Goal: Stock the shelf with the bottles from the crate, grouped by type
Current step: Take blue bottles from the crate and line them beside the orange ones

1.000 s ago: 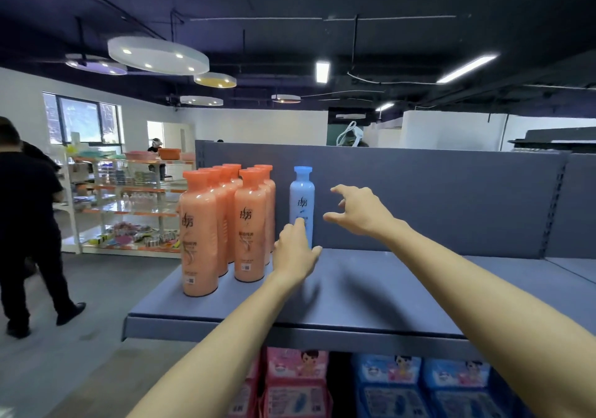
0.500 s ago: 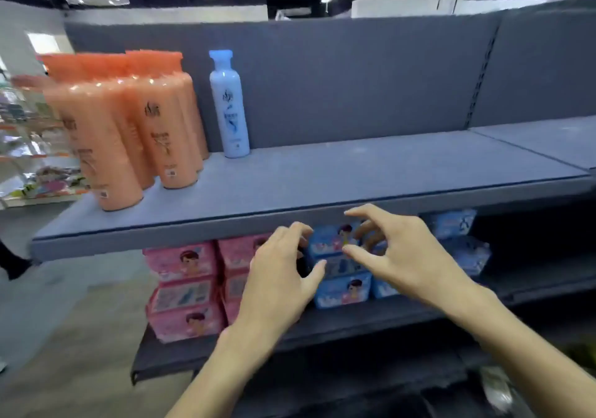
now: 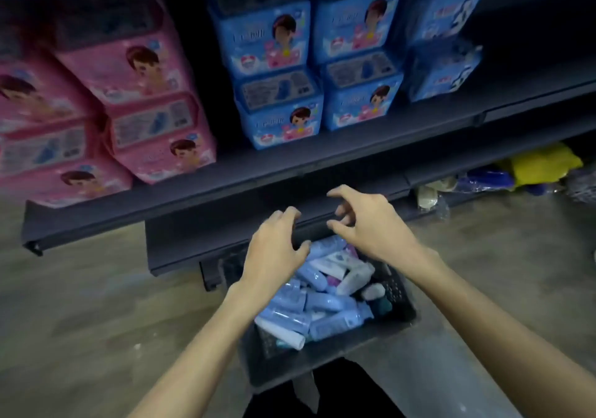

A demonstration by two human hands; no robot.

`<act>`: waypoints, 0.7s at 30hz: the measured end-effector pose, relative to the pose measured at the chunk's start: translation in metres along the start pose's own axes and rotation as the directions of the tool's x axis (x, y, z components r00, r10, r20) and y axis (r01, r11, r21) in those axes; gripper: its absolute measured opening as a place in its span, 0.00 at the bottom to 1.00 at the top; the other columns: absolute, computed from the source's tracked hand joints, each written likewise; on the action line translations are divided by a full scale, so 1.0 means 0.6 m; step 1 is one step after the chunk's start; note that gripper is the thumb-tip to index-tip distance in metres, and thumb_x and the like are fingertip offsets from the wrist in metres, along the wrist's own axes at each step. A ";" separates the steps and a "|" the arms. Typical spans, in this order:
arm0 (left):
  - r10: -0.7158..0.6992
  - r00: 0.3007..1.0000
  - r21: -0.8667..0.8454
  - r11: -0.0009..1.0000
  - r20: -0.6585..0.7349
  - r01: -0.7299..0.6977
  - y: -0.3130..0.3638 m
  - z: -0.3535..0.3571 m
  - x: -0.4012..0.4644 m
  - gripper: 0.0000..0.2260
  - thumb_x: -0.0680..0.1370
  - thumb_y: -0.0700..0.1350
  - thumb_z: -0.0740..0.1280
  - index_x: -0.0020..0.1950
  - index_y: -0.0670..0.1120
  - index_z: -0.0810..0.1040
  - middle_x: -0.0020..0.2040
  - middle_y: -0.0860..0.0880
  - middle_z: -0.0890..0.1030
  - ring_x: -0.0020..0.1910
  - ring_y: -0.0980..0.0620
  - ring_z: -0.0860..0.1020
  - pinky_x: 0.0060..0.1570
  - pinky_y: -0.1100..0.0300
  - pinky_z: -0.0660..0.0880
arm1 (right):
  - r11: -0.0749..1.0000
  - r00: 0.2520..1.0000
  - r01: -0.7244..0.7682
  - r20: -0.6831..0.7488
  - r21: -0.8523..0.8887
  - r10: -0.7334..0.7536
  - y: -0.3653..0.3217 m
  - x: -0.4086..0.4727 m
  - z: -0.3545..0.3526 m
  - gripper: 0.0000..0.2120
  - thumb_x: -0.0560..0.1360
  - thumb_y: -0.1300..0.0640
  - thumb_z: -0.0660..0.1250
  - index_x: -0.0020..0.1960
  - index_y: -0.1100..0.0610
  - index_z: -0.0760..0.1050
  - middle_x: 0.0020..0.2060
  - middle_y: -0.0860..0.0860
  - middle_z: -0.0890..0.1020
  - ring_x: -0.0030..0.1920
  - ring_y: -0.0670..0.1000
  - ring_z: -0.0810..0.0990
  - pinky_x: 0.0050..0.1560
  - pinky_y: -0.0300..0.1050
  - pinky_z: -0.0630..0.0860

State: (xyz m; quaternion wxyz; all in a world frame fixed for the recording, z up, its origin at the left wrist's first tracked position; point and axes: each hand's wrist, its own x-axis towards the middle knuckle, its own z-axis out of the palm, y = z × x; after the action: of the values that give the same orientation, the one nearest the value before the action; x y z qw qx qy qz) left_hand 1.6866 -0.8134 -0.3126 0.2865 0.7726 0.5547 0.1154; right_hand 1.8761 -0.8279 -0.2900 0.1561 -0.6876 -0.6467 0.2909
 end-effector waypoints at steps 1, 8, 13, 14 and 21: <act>-0.025 0.999 0.022 0.999 0.043 0.024 -0.012 0.023 -0.003 0.17 0.73 0.48 0.71 0.59 0.47 0.74 0.51 0.49 0.77 0.52 0.48 0.77 0.50 0.52 0.73 | 0.999 0.999 -0.033 0.037 -0.014 0.034 0.020 0.002 0.021 0.22 0.73 0.52 0.74 0.65 0.48 0.73 0.44 0.44 0.81 0.40 0.43 0.81 0.48 0.43 0.79; -0.154 0.940 0.232 0.969 0.305 0.084 -0.114 0.157 -0.020 0.16 0.74 0.48 0.69 0.60 0.47 0.72 0.54 0.48 0.78 0.53 0.44 0.78 0.51 0.51 0.73 | 0.971 0.941 -0.192 0.255 -0.141 0.223 0.137 0.011 0.144 0.23 0.74 0.56 0.69 0.68 0.52 0.70 0.53 0.54 0.81 0.51 0.58 0.81 0.53 0.53 0.78; -0.316 0.822 0.339 0.927 0.474 0.160 -0.180 0.226 -0.056 0.18 0.75 0.47 0.68 0.63 0.46 0.71 0.60 0.45 0.77 0.58 0.41 0.77 0.52 0.52 0.72 | 0.948 0.860 -0.201 0.419 -0.247 0.291 0.175 0.011 0.217 0.25 0.76 0.54 0.67 0.72 0.52 0.66 0.61 0.57 0.79 0.58 0.60 0.78 0.57 0.55 0.76; -0.339 0.804 0.353 0.919 0.489 0.173 -0.190 0.236 -0.066 0.18 0.75 0.48 0.68 0.64 0.46 0.70 0.60 0.45 0.77 0.58 0.41 0.77 0.53 0.52 0.72 | 0.947 0.849 -0.183 0.443 -0.264 0.287 0.179 0.013 0.229 0.25 0.77 0.54 0.67 0.72 0.52 0.66 0.60 0.57 0.79 0.59 0.60 0.78 0.56 0.55 0.76; -0.439 0.772 0.284 0.896 0.460 0.340 -0.244 0.298 -0.108 0.20 0.74 0.48 0.69 0.64 0.48 0.69 0.60 0.44 0.77 0.59 0.40 0.76 0.51 0.50 0.73 | 0.957 0.779 -0.124 0.572 -0.264 0.259 0.193 0.027 0.325 0.23 0.78 0.55 0.65 0.71 0.55 0.65 0.58 0.59 0.78 0.56 0.62 0.78 0.51 0.51 0.76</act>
State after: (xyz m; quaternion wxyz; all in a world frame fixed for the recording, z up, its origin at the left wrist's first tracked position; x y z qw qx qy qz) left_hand 1.6364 -0.8969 -0.5316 0.3685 0.6656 0.6146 -0.2085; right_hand 1.8513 -0.8571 -0.5141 -0.1613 -0.6348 -0.6162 0.4373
